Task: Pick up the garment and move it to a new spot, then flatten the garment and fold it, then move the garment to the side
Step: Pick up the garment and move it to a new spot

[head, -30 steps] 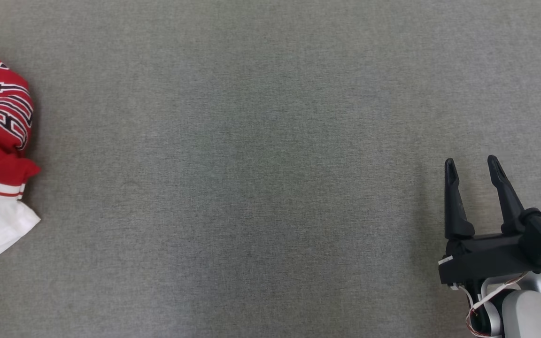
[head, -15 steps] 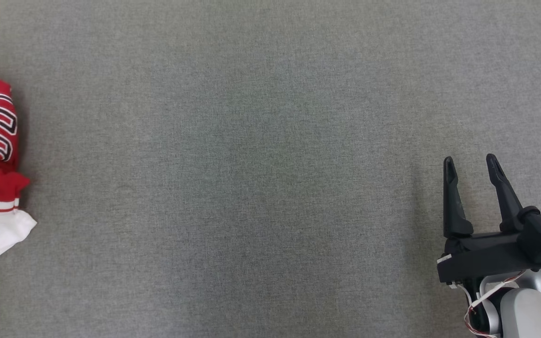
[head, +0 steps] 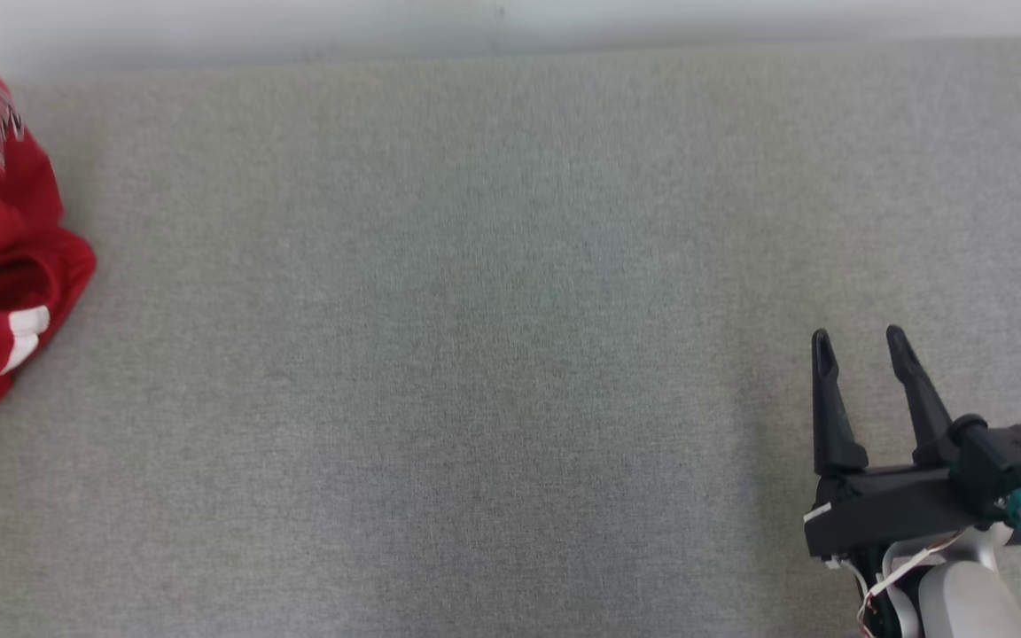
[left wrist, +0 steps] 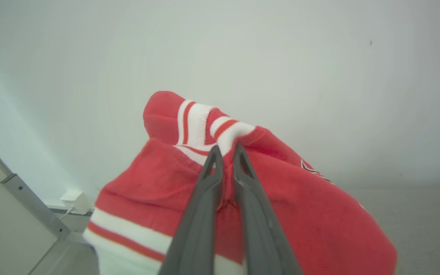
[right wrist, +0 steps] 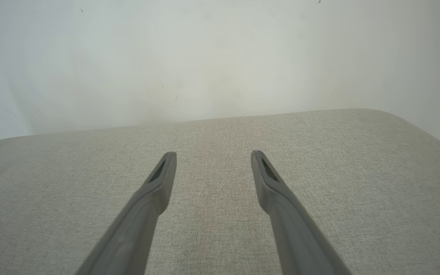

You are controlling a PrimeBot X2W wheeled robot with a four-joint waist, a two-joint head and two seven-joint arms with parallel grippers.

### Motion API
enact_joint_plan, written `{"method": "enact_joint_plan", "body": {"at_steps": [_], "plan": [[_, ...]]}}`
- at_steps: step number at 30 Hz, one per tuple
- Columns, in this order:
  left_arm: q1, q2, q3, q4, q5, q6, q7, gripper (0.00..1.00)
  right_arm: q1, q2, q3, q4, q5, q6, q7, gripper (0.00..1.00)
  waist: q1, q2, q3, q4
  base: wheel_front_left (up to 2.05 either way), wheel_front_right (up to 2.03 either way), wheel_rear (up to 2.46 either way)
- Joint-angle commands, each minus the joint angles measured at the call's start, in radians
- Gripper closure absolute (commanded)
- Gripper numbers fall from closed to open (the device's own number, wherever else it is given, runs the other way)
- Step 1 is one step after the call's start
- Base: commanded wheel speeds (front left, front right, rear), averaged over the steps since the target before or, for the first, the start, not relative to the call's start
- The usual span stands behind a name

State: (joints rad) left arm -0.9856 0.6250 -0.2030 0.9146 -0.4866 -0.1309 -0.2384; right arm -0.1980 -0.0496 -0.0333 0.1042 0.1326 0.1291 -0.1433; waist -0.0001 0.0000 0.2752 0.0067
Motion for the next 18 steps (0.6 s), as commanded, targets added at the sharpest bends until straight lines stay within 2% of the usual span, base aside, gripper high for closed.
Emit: {"method": "enact_joint_plan", "body": {"at_steps": [1, 6, 11, 18], "plan": [[-0.041, -0.004, -0.014, -0.042, 0.017, 0.002, -0.01, 1.0, 0.017, -0.001, 0.003, 0.015, 0.013, 0.003, -0.013, 0.0, 0.0001, 0.0, -0.051, 0.005, 0.0, 0.0, 0.0], [-0.106, -0.018, -0.051, -0.151, 0.047, 0.004, 0.009, 1.0, 0.026, -0.001, 0.006, 0.047, 0.036, 0.003, -0.037, 0.0, 0.0001, 0.0, -0.085, -0.016, 0.0, 0.0, 0.0], [-0.165, -0.045, -0.091, -0.313, 0.055, 0.003, 0.078, 1.0, 0.034, -0.001, 0.009, 0.088, 0.064, 0.003, -0.064, 0.0, 0.0001, 0.0, -0.11, -0.067, 0.0, 0.0, 0.0], [-0.172, -0.128, -0.153, -0.515, 0.049, 0.025, 0.179, 1.0, 0.028, -0.001, 0.03, 0.132, 0.094, 0.003, -0.091, 0.0, 0.0001, 0.0, -0.123, -0.166, 0.0, 0.0, 0.0]]}}
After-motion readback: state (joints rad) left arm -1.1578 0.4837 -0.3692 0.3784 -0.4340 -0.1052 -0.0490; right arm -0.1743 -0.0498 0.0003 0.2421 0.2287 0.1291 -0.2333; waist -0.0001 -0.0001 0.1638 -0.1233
